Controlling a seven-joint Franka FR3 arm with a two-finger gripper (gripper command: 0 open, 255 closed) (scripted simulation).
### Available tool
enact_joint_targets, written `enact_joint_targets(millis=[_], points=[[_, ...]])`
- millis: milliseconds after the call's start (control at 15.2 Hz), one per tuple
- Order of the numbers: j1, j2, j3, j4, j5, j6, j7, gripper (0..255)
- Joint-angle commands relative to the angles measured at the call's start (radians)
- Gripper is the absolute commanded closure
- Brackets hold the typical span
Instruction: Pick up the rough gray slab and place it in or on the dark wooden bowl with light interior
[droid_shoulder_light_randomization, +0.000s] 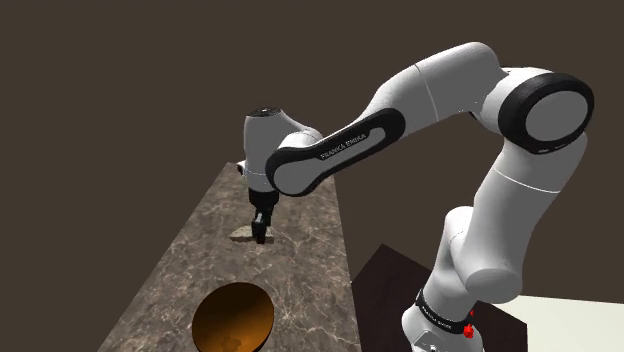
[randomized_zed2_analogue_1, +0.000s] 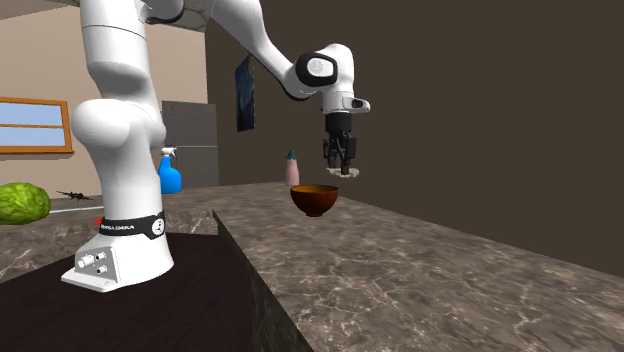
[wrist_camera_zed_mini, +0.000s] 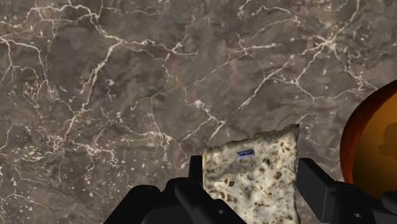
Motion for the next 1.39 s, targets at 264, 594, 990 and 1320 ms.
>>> enact_joint_targets(millis=[264, 594, 990, 1320], points=[[0.073, -0.004, 0.080, -0.007, 0.007, -0.004, 0.151, 255], [0.134, 0.020, 0.147, 0.020, 0.007, -0.014, 0.278, 255], [0.166, 0.070, 0.179, 0.021, -0.008, 0.031, 0.354, 255], [0.167, 0.112, 0.178, -0.004, -0.026, 0.096, 0.369, 255]])
